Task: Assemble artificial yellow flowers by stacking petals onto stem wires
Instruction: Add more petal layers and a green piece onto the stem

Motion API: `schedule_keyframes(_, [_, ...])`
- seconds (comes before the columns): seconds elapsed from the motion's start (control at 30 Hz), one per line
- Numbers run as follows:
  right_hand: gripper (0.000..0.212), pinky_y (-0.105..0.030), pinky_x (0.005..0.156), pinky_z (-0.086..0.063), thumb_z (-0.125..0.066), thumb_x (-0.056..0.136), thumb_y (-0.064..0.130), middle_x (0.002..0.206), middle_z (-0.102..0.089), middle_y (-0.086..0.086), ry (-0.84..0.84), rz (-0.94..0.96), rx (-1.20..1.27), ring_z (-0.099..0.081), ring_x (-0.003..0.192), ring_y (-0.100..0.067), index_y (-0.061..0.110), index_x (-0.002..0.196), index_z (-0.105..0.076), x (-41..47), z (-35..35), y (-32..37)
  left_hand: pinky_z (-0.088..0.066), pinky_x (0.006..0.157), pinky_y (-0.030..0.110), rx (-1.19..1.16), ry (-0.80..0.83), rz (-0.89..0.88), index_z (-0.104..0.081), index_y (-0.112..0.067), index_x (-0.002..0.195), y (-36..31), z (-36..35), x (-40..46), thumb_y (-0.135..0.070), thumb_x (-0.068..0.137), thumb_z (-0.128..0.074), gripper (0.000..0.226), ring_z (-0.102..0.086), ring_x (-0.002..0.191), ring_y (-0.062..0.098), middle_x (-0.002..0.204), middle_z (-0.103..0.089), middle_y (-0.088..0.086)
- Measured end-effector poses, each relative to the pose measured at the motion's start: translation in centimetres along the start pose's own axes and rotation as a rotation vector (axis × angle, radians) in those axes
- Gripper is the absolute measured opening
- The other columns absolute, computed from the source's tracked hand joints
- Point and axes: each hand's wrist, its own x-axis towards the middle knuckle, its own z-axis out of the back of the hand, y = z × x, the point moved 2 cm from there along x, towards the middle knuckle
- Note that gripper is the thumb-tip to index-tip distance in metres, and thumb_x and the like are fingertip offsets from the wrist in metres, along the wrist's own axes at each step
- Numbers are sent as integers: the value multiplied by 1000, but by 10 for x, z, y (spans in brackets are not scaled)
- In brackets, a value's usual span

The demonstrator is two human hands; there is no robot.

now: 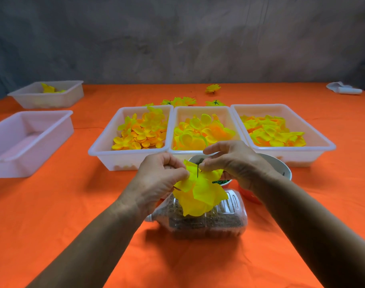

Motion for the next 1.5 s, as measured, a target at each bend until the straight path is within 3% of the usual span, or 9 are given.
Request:
schedule_keyframes(0.17, [29,-22,50,-43,-78,69,0,81,-64,-2,-5,13,-56,-60,71,-14,14,89,-64,1,-2,-4,-42,50,17,37,3,-7,-61,-11,66,2,-1,-1,5,76,-68,20,-53,55,7,61,-58,2])
schedule_keyframes(0.33, [26,-19,50,-43,-78,68,-1,78,-64,0,1,19,-71,-60,69,-12,15,83,-64,2,-2,-6,-44,54,23,47,9,7,-62,-9,67,5,-1,0,5,76,-68,18,-54,59,12,61,-59,5])
schedule_keyframes(0.6, [25,-16,43,-40,-78,69,-2,77,-64,0,18,16,-93,-60,66,-11,16,80,-64,0,-3,-5,-44,46,13,54,25,29,-62,-9,67,10,0,2,7,75,-69,19,-54,55,8,58,-58,2])
schedule_keyframes(0.7, [25,-20,48,-43,-77,69,-3,74,-64,0,24,20,-105,-60,64,-13,18,75,-64,-1,-4,-6,-44,46,12,72,37,29,-62,-9,67,10,-1,2,6,75,-69,18,-54,57,9,60,-59,3])
schedule_keyframes(0.83, [26,-20,47,-43,-78,69,-2,73,-65,1,28,31,-125,-60,64,-12,20,73,-65,-2,-4,-6,-43,47,12,89,27,25,-63,-12,65,12,-1,4,1,75,-71,18,-54,59,8,61,-59,0])
schedule_keyframes(0.97, [23,-18,46,-40,-78,70,1,80,-67,2,48,17,-125,-61,70,-11,19,78,-66,-2,-4,-3,-38,46,8,63,26,21,-63,-14,62,13,-1,4,-10,75,-76,18,-50,50,-2,54,-56,-8])
schedule_keyframes(1.07, [27,-21,53,-41,-78,68,0,85,-67,0,80,0,-145,-62,73,-11,19,83,-66,-3,-3,-3,-37,44,8,65,27,34,-63,-13,63,15,-3,4,-6,74,-77,18,-49,53,3,56,-56,-4])
schedule_keyframes(1.2, [30,-11,42,-41,-77,68,-6,93,-66,-6,95,12,-151,-59,69,-7,17,85,-66,-5,-4,-5,-42,49,11,43,38,45,-63,-10,66,15,-5,4,1,72,-76,18,-54,61,12,63,-59,4])
schedule_keyframes(1.5, [32,-7,42,-41,-78,67,-5,90,-66,-3,87,40,-203,-58,70,-3,22,77,-63,-2,-7,-10,-42,47,11,44,53,49,-61,-9,68,19,-7,5,5,71,-75,20,-50,56,11,59,-54,3])
